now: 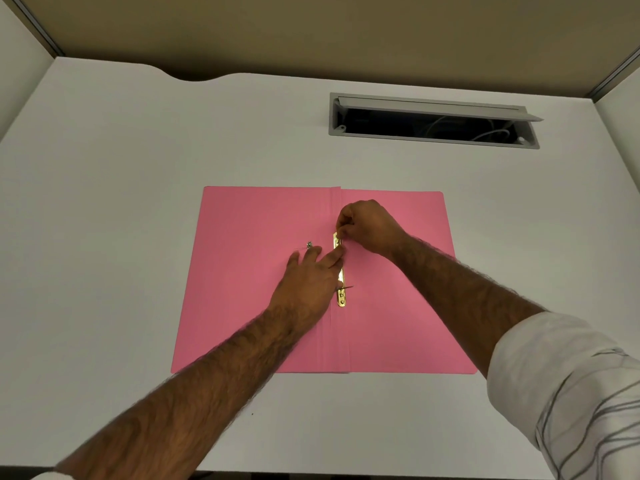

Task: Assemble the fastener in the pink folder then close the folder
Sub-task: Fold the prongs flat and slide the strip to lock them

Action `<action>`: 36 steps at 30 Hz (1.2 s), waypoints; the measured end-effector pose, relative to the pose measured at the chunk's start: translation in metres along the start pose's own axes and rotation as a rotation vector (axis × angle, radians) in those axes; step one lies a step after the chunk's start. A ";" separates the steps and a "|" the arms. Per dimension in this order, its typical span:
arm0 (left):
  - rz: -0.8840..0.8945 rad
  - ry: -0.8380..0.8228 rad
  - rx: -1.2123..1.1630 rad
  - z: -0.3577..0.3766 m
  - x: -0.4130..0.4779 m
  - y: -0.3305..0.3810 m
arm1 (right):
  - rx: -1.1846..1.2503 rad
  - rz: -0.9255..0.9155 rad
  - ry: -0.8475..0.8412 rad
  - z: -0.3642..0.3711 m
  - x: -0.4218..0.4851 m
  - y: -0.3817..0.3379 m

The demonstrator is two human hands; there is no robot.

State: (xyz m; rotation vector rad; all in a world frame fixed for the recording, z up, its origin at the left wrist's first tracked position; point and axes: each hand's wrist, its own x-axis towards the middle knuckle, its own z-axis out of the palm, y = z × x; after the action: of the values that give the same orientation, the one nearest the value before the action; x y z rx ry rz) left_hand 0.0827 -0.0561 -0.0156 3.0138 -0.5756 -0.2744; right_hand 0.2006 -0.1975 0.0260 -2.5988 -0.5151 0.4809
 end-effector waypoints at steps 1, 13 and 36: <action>-0.001 0.000 0.000 -0.001 0.000 0.000 | -0.047 -0.030 -0.024 -0.002 0.002 -0.001; -0.003 -0.022 0.018 -0.004 -0.001 -0.002 | -0.435 -0.306 -0.108 -0.006 0.004 -0.018; 0.011 0.007 0.034 -0.006 -0.001 0.000 | -0.054 -0.036 -0.133 -0.010 0.001 -0.001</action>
State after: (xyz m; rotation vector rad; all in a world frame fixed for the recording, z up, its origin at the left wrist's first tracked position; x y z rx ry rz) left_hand 0.0828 -0.0551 -0.0096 3.0422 -0.6027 -0.2565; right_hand 0.2054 -0.1995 0.0347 -2.6162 -0.6263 0.6390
